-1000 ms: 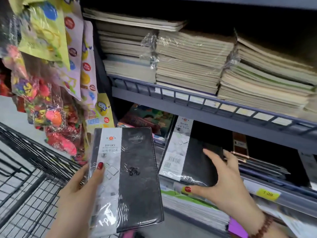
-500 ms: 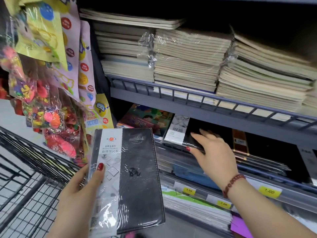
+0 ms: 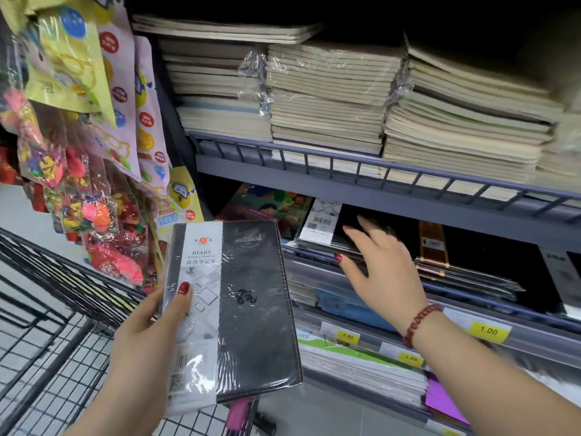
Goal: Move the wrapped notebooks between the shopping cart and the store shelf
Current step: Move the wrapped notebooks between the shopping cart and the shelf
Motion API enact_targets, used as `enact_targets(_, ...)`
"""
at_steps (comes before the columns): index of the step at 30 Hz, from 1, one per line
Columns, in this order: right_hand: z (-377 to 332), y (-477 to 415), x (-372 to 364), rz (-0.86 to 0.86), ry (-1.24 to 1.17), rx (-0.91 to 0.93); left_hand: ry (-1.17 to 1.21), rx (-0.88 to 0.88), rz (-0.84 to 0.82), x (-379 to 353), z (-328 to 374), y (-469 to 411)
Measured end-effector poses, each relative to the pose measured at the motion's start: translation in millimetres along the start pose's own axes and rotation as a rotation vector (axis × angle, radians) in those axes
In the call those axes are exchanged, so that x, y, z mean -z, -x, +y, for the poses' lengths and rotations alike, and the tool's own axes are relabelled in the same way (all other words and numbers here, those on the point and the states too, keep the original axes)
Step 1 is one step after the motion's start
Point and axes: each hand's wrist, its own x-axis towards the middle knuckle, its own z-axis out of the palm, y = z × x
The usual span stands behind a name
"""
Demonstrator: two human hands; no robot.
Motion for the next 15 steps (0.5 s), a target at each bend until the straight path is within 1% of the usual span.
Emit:
enact_targets(2,-14.1,16.6,4.5,0.009,-0.136,0.041,0.016,-0.001,-0.022,-6.6,3.5,-0.7)
enact_targets(3,-22.7,26.1,5.7,-0.012,-0.27,0.004,0.029,0.005,-0.042,-11.6,6.1,-0.8)
enact_targets(6,-45.3,45.8,10.6,-0.117,-0.851,-0.286,0.03,0.027,-0.124,-30.8,12.2,-1.7)
enact_targets(7,-49.7,50.0,12.2,-0.178,-1.026,-0.371,0.021,0.027,-0.16,-37.7,13.2,-3.6)
enact_targets(8,-50.9,53.4,12.6,-0.231,-1.144,-0.417,0.016,0.032,-0.184,-43.2,12.7,-6.3)
enact_targets(10,-47.9,57.7,12.7,-0.236,-1.243,-0.452,0.017,0.053,-0.212,-54.9,14.0,-8.6)
enact_targets(13,-36.9,57.8,14.6,-0.124,-1.295,-0.48,-0.008,0.084,-0.31,-72.3,17.7,-8.2)
enact_targets(15,-28.7,55.0,17.9,-0.034,-1.318,-0.483,-0.059,0.071,-0.403,-80.0,20.1,-7.0)
